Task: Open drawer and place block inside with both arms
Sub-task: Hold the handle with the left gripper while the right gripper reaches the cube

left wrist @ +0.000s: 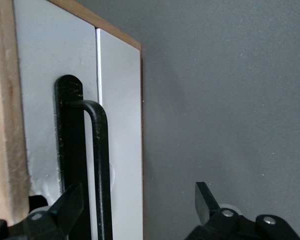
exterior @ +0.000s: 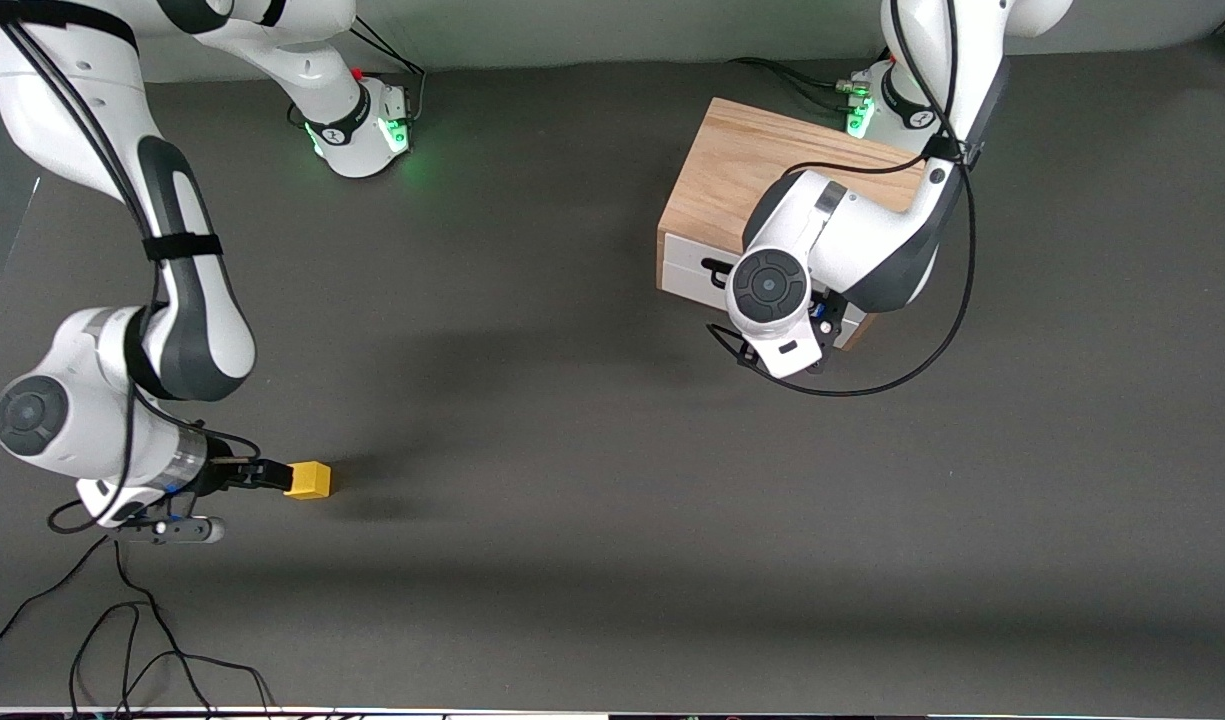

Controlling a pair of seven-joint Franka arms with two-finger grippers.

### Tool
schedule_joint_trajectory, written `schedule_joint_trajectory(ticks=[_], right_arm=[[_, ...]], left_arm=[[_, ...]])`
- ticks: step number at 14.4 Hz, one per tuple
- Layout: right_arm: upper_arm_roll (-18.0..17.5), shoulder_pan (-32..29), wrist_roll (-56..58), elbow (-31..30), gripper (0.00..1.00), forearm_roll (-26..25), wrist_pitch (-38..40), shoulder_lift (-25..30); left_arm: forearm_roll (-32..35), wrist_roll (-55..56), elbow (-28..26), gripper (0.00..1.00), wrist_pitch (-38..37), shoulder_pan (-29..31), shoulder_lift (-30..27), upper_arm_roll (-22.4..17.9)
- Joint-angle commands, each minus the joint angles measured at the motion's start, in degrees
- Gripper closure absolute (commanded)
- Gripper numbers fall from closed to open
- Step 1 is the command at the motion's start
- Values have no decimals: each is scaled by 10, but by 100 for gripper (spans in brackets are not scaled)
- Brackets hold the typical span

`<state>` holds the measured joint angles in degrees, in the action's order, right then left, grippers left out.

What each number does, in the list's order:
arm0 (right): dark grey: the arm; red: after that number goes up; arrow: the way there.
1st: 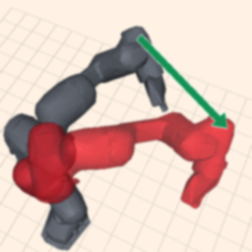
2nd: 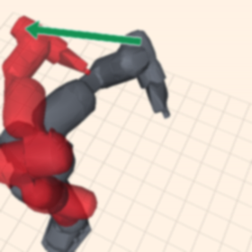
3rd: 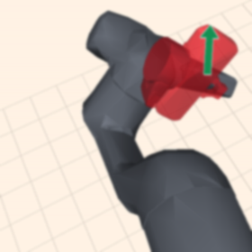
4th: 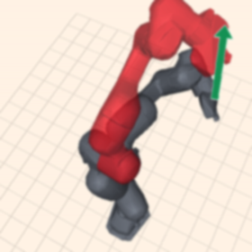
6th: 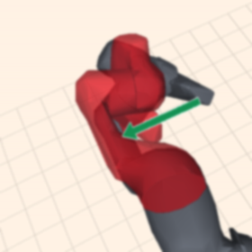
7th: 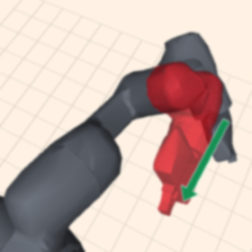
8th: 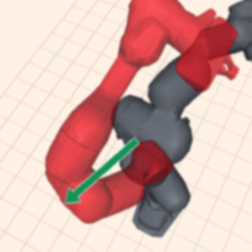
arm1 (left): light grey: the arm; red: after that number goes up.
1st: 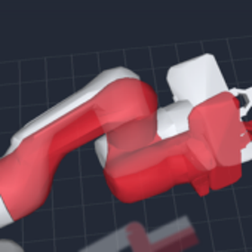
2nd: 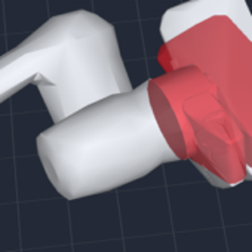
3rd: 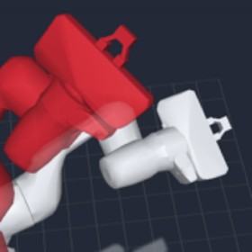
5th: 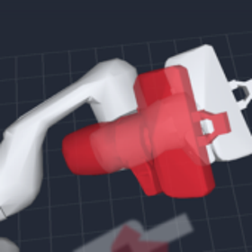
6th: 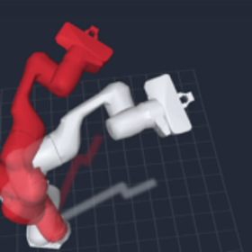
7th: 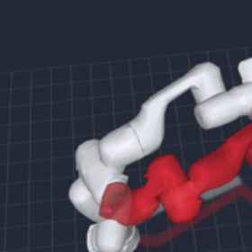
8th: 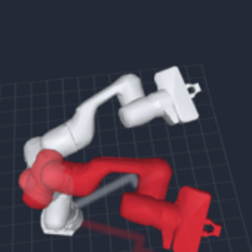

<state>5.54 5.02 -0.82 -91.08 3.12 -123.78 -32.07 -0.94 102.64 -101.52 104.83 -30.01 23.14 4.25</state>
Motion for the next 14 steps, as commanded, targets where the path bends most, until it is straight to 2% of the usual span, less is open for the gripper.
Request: schedule_joint_trajectory(ticks=[1,11,14], right_arm=[[1,0,1,1,0,-1,-20,-26],[1,4,1,-67,0,-1,-96,-51],[1,3,1,-69,0,-1,-100,-53]], left_arm=[[10,5,-18,0,15,-7,-5,-2],[33,4,-13,0,63,-7,10,-2],[34,4,0,0,88,-6,19,-2]])
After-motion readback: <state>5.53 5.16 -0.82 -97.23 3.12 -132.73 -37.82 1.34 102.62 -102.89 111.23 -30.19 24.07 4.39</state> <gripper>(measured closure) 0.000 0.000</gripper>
